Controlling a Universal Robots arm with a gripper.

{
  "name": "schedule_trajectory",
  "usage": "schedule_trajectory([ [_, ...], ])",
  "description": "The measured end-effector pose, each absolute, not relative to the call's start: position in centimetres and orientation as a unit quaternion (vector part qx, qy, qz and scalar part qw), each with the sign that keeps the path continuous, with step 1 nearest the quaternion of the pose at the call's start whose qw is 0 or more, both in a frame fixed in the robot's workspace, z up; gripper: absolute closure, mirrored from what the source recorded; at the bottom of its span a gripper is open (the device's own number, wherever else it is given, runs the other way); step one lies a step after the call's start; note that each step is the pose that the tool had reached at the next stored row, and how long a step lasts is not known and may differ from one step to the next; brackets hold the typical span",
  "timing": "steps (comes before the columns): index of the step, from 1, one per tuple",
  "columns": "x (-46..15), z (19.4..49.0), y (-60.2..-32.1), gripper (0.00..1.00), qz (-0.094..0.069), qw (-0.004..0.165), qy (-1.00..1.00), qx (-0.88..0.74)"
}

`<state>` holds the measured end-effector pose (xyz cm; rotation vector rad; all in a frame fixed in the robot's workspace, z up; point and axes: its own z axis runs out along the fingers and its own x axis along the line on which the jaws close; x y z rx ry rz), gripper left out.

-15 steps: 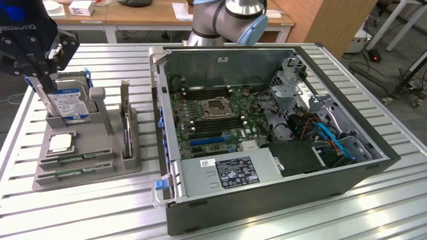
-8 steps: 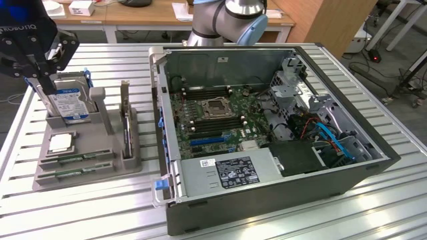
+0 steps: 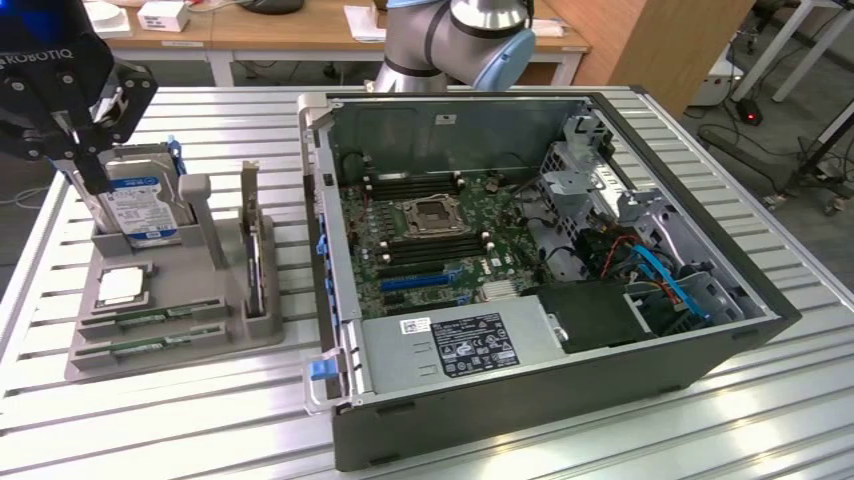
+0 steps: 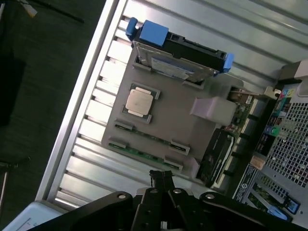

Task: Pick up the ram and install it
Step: 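Pick up the ram and move it above insertion slot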

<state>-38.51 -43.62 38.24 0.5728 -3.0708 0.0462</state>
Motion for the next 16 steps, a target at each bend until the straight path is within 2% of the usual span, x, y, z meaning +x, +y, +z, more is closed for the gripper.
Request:
schedule_trajectory([
  [16, -38.58, 38.24, -43.62, 0.91, 0.043, 0.013, -0.965, 0.26],
])
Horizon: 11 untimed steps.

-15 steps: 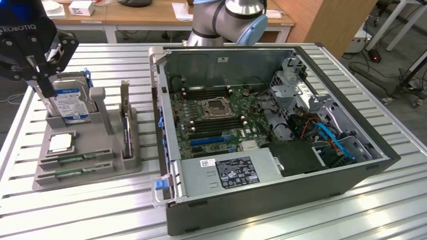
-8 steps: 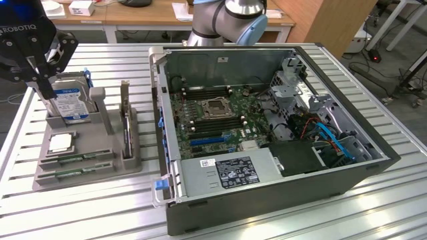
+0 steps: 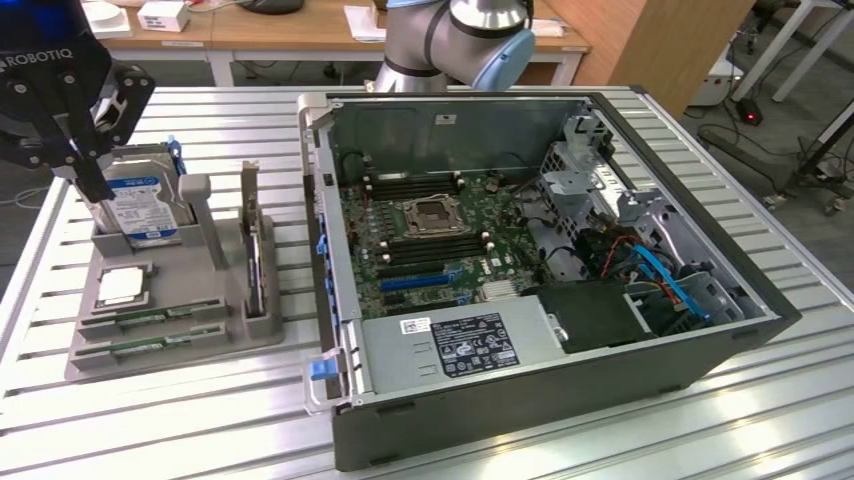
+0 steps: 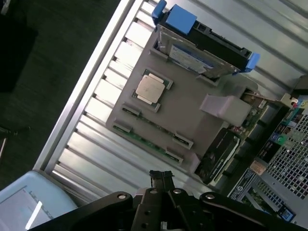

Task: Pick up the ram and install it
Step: 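Pick up the ram and move it above insertion slot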

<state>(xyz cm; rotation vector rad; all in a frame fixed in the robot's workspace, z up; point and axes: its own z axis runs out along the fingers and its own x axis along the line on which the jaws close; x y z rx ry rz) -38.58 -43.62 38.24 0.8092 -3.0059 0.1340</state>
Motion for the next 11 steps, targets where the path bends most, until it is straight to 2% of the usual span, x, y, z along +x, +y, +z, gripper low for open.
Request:
schedule_trajectory([
  [11, -38.65, 38.25, -43.62, 0.91, 0.063, 0.016, -0.948, 0.31],
])
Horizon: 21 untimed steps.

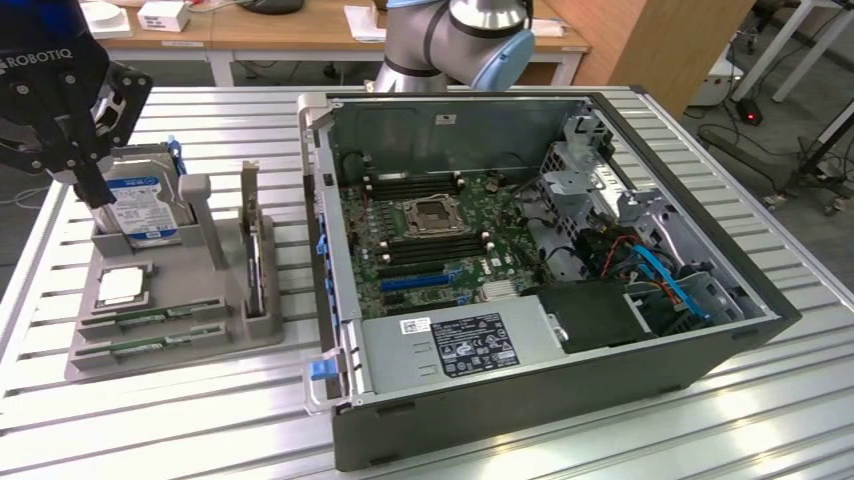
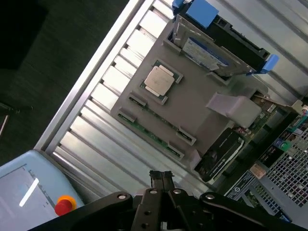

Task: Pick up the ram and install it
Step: 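Pick up the ram and move it above insertion slot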

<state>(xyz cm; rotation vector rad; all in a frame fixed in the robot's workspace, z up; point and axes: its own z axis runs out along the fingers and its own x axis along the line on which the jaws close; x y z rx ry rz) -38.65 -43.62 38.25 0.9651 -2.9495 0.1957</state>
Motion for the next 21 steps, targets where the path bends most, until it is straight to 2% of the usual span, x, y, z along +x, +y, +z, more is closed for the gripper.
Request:
schedule_trajectory([
  [21, -38.82, 38.24, -43.62, 0.91, 0.099, 0.021, -0.91, 0.401],
])
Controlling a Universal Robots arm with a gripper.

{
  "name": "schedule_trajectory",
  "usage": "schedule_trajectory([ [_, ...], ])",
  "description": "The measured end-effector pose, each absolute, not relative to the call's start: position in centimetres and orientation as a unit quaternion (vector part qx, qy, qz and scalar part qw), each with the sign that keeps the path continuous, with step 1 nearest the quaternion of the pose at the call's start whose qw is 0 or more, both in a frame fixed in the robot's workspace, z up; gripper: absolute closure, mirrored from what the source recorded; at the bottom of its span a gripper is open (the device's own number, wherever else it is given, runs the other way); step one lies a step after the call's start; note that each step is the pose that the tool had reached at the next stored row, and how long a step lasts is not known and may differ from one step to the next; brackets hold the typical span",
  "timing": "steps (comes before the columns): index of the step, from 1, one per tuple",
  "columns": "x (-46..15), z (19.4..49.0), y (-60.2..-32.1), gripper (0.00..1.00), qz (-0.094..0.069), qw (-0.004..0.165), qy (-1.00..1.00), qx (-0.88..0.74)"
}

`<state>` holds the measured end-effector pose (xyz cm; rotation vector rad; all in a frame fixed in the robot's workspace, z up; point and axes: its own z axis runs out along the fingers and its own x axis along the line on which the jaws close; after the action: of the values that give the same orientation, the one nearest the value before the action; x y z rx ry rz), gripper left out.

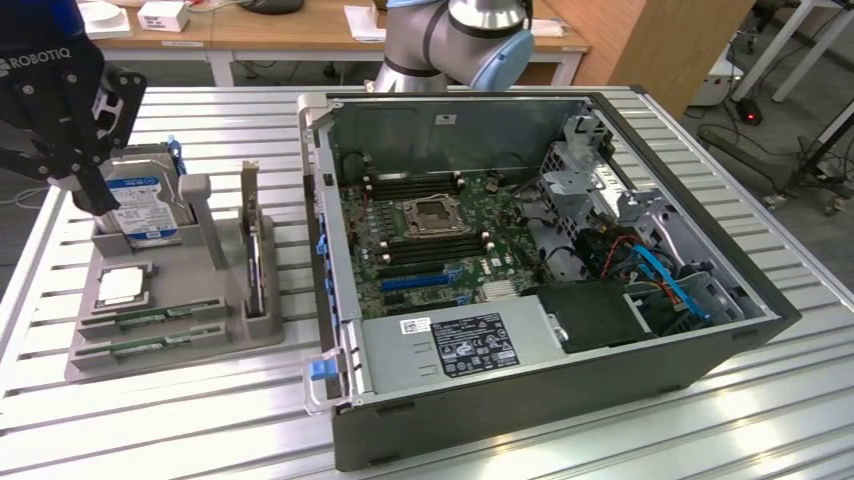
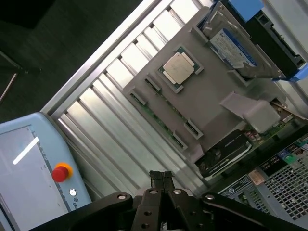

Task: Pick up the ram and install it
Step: 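Pick up the ram and move it above insertion slot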

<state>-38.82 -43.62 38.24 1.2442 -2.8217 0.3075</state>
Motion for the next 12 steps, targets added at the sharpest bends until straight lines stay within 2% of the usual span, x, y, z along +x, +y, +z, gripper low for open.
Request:
schedule_trajectory([
  [12, -38.91, 38.25, -43.62, 0.91, 0.118, 0.024, -0.884, 0.451],
])
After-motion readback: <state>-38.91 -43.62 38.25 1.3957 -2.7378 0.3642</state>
